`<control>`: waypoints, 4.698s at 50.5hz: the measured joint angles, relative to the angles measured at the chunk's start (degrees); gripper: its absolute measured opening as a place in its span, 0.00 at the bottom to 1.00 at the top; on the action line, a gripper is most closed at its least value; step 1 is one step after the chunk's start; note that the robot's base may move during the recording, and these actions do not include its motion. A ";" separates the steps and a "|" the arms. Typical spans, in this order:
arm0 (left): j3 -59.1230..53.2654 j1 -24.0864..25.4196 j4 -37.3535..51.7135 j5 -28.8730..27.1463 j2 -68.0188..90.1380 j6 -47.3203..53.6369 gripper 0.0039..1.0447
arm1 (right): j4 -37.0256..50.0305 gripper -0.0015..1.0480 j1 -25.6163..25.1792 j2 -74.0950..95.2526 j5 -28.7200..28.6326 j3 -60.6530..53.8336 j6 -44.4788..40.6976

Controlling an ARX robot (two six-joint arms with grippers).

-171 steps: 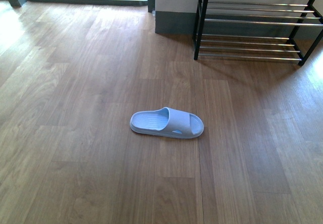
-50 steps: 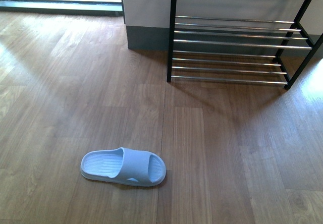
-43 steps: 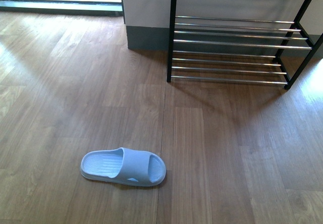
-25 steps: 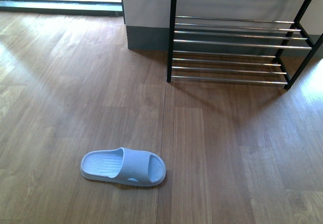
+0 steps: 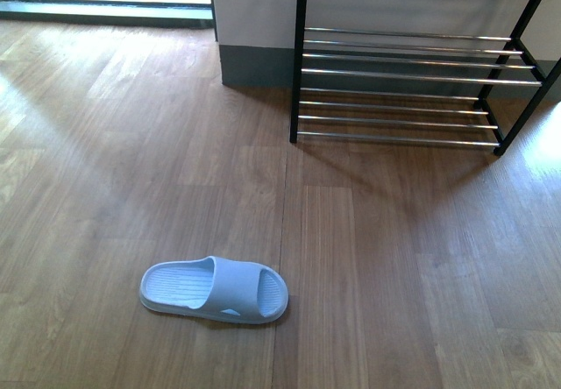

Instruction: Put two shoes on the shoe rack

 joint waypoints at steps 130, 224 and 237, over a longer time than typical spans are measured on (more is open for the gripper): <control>78.05 -8.83 -3.76 20.90 157.33 35.21 0.91 | 0.00 0.02 0.00 0.00 0.00 0.00 0.00; 83.62 -13.86 12.26 20.15 168.60 41.18 0.12 | 0.00 0.02 0.00 0.00 0.00 0.00 0.00; 84.00 -12.28 13.86 17.49 167.82 35.21 0.02 | 0.00 0.02 0.00 0.00 0.00 0.00 0.00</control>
